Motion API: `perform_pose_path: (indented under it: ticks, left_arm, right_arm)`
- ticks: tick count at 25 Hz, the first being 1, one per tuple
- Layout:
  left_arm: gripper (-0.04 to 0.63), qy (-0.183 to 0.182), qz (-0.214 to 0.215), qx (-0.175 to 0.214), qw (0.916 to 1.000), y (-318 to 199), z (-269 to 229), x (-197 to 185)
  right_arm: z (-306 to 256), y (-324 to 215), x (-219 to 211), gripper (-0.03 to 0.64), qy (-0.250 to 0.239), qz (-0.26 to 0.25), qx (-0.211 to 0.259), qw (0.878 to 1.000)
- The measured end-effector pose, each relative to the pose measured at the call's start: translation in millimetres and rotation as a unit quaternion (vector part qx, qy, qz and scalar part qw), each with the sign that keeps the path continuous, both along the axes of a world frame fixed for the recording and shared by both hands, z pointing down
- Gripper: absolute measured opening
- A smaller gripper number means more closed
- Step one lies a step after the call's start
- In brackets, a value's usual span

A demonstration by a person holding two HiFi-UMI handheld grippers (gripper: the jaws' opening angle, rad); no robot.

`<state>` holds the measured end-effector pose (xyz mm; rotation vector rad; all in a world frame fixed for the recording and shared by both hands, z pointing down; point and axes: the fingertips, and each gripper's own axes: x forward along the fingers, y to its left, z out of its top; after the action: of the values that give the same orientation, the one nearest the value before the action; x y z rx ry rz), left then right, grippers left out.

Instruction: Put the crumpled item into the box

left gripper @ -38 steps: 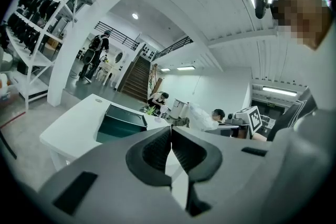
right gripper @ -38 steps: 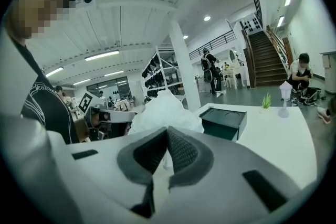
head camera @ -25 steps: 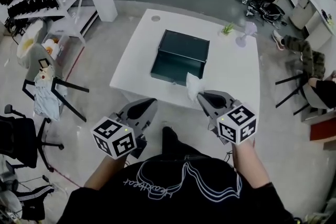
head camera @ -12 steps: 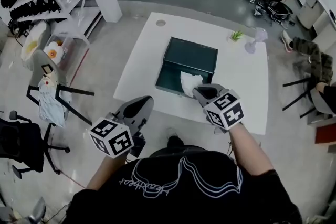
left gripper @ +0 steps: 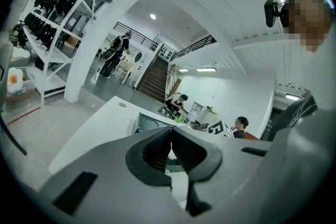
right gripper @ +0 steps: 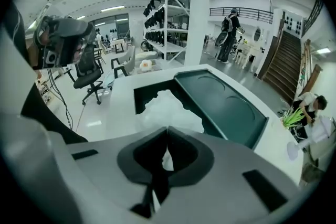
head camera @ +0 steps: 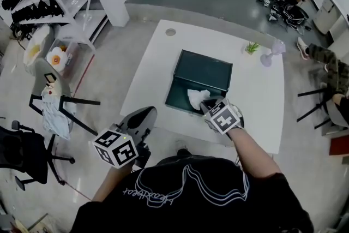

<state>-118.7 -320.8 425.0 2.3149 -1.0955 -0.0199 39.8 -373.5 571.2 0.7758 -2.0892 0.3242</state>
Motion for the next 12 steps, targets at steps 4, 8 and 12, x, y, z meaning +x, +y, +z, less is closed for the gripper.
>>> perform_pose_path:
  ticks: [4,8,12]
  left_arm:
    - [0.006,0.007,-0.013,-0.005,0.9999,-10.6,5.9,-9.0]
    - [0.006,0.010,-0.026,-0.013,0.9995,-18.7,14.0,-17.6]
    - [0.006,0.014,-0.037,-0.015,0.9991,-23.6,16.7,-24.4]
  right_arm:
    - [18.7,-10.8,-0.2,0.008,0.043,-0.011,-0.015,0.999]
    - [33.7,-19.2,-6.5,0.008,0.066,-0.025,-0.027,0.997]
    - [47.1,-24.6,-6.8,0.009,0.089,-0.034,-0.037,0.995]
